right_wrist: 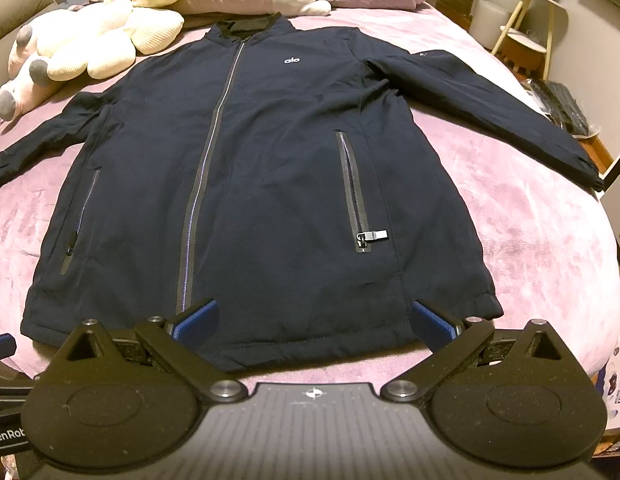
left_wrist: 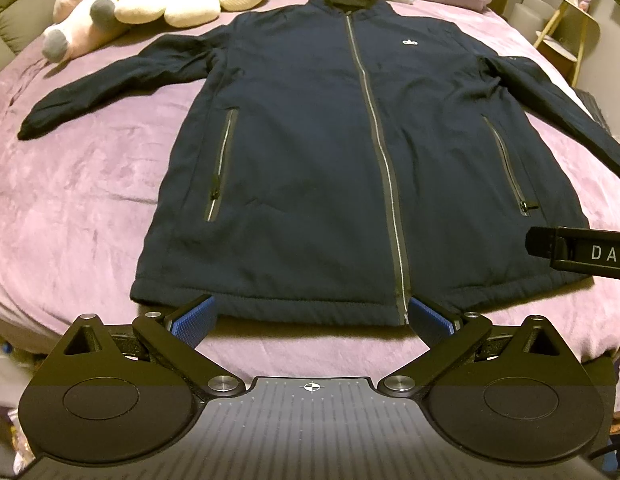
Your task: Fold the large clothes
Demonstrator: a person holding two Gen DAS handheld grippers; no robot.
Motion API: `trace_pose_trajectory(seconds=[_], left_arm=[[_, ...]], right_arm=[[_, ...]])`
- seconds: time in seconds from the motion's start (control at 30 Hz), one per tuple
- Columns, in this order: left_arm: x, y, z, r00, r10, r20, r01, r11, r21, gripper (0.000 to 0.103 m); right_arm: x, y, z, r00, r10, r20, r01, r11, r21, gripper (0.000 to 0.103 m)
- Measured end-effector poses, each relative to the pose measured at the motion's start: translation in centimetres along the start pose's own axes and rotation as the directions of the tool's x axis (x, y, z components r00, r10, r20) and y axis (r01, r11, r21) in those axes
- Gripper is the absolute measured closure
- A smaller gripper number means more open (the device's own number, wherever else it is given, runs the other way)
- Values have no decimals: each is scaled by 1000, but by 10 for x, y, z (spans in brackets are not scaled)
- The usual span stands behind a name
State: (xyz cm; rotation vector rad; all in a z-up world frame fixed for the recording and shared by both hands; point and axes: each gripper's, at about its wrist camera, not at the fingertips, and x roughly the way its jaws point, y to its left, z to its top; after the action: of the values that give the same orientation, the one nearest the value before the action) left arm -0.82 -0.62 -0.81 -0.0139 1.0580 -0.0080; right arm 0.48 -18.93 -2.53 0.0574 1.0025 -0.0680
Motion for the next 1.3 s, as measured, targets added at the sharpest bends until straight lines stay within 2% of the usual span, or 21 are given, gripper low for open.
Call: trace_pose_trajectory(seconds=[1.3], left_arm=[[1, 0, -6, 1000, -3, -14, 2, 1000, -8, 0]], right_arm=[[0, -3, -2, 1000, 8, -4, -8, 1000, 18, 1]])
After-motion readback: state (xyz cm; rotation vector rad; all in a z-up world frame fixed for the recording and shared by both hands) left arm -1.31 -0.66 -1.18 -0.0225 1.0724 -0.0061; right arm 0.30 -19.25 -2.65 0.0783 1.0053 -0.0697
